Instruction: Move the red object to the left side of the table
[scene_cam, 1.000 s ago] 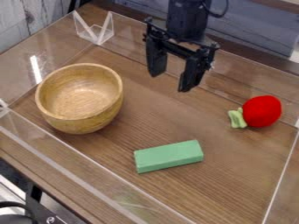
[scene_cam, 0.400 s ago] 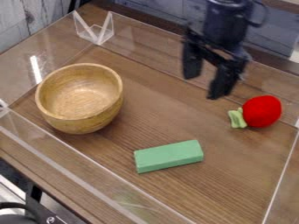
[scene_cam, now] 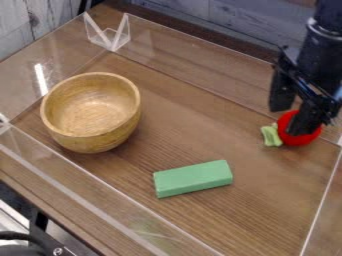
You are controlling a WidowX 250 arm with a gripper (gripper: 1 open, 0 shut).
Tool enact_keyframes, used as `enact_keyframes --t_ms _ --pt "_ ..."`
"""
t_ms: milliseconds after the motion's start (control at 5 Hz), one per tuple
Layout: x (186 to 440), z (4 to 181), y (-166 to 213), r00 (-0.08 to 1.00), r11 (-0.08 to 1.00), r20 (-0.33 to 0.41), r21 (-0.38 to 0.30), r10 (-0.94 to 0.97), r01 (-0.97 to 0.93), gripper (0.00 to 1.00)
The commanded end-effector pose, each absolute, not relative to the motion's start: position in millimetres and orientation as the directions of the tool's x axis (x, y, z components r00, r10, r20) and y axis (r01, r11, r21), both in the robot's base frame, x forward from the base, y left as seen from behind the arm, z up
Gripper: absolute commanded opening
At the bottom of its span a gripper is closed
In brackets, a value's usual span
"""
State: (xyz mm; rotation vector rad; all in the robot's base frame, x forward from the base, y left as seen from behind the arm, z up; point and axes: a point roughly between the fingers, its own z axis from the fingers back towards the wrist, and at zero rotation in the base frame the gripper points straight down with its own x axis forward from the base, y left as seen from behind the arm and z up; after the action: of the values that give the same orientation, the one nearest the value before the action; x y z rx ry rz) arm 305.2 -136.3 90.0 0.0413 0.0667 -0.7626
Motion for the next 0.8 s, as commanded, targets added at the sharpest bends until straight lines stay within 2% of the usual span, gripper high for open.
enact_keyframes --t_ms 0,600 --pt "317.1 96.7 -158.1 0.655 0.654 -0.002 0.062 -0.756 0.754 1.00" --pt "351.1 79.6 -136.5 0.660 0.659 0.019 0.100 -0.751 0.746 1.00"
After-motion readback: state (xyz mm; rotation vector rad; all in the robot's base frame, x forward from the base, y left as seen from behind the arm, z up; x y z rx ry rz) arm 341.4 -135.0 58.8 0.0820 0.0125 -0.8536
